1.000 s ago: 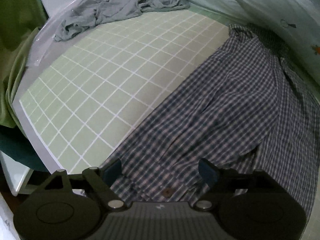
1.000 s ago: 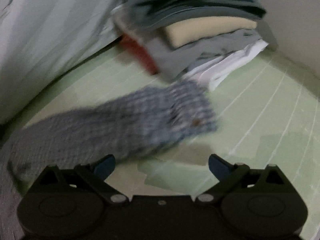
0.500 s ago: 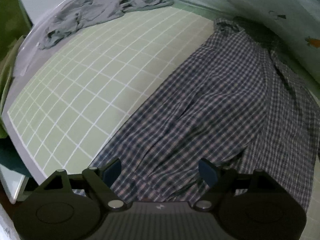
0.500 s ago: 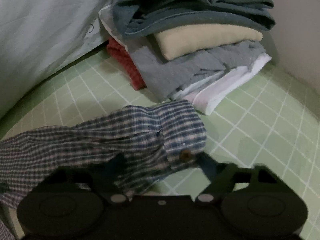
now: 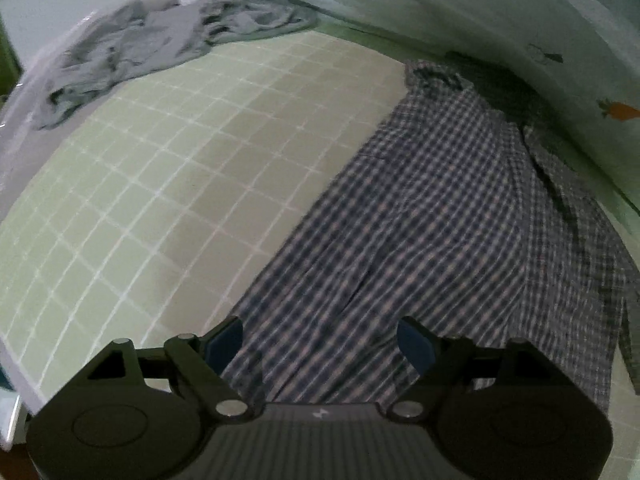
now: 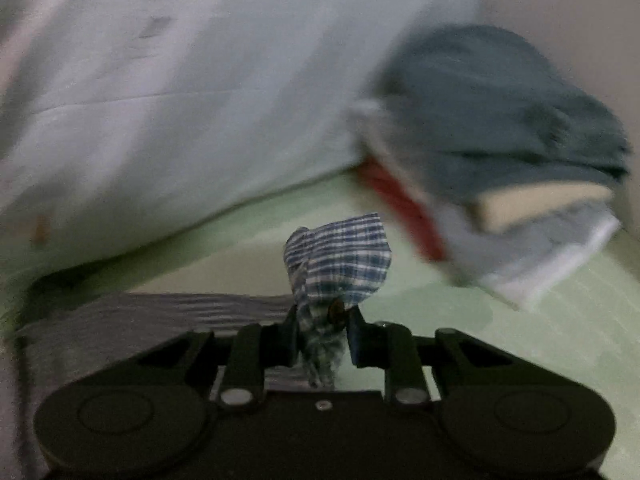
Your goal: Fold clothes
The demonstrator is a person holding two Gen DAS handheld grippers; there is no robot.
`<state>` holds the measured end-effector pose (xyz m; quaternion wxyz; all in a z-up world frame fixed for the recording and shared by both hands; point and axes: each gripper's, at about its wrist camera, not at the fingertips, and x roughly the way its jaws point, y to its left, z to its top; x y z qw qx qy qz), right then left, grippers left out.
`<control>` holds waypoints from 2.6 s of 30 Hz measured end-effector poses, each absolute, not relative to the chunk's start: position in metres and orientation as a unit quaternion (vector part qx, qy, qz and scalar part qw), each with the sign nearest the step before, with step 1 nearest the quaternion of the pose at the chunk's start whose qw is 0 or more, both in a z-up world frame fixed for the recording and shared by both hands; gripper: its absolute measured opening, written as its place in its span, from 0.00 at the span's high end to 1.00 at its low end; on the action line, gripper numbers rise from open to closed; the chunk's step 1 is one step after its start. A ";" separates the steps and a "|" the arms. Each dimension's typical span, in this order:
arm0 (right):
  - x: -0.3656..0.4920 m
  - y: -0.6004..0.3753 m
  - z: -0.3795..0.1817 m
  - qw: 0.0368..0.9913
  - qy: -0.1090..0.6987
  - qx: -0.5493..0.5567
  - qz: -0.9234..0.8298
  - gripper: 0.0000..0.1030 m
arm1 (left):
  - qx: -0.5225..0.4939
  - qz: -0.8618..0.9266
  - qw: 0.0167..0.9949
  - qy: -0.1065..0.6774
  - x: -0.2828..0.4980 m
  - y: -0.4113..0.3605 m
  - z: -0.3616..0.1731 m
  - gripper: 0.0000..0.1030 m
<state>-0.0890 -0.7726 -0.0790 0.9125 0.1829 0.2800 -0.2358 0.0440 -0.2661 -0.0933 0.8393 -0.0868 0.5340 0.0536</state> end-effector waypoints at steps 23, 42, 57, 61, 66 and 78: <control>-0.128 -0.763 -0.123 0.873 0.351 0.224 -0.256 0.01 | 0.016 -0.063 0.845 0.530 0.066 -0.407 -0.090 0.18; -0.121 -0.807 -0.164 0.836 0.397 0.232 -0.301 0.01 | 0.068 -0.199 0.793 0.572 0.082 -0.533 -0.136 0.80; -0.096 -0.736 -0.157 0.848 0.422 0.151 -0.284 0.01 | -0.006 -0.118 0.885 0.449 0.128 -0.384 -0.046 0.97; -0.094 -0.708 -0.153 0.843 0.435 0.148 -0.277 0.01 | -0.029 -0.055 0.908 0.414 0.161 -0.313 -0.025 0.97; -0.102 -0.679 -0.150 0.843 0.450 0.135 -0.263 0.01 | 0.021 0.062 0.914 0.401 0.204 -0.247 -0.032 0.91; -0.147 -0.648 -0.134 0.871 0.420 0.126 -0.220 0.00 | -0.035 0.042 0.877 0.478 0.101 -0.240 -0.073 0.28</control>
